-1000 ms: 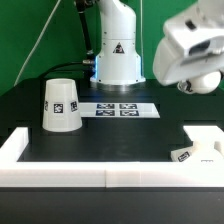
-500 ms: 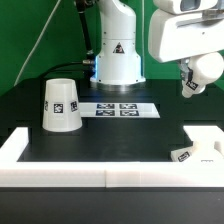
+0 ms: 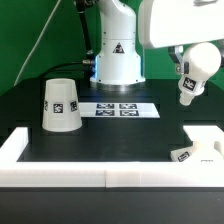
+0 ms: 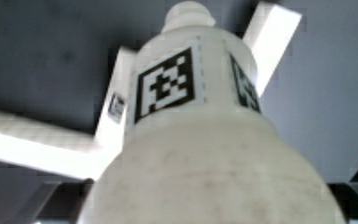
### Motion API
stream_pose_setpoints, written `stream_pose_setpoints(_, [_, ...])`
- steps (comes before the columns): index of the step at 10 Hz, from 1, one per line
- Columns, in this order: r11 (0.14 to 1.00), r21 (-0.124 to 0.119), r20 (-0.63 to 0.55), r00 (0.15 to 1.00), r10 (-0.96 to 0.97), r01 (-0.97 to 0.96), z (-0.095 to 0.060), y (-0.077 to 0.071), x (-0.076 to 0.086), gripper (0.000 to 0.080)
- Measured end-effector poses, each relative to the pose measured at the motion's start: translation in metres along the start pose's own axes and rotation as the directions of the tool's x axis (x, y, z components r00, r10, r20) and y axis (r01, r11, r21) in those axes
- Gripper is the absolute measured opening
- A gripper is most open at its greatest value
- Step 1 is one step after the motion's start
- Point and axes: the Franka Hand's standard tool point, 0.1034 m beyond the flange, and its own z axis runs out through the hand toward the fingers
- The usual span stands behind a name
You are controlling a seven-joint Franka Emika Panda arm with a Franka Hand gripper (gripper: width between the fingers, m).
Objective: Assemble lamp
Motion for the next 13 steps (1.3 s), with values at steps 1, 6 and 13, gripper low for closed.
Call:
stream_pose_setpoints(1, [1.000, -0.024, -0.075, 0.997, -0.007, 0.006, -0.004, 0.002, 0.007, 0.0577])
stream_pose_setpoints(6, [0.993, -0.107, -0.242, 0.967, -0.081, 0.056, 0.002, 0.023, 0.019, 0.0577])
stream_pose_setpoints(13, [0.996, -0.079, -0.231, 0.972, -0.051, 0.034, 0.005, 0.023, 0.045, 0.0577])
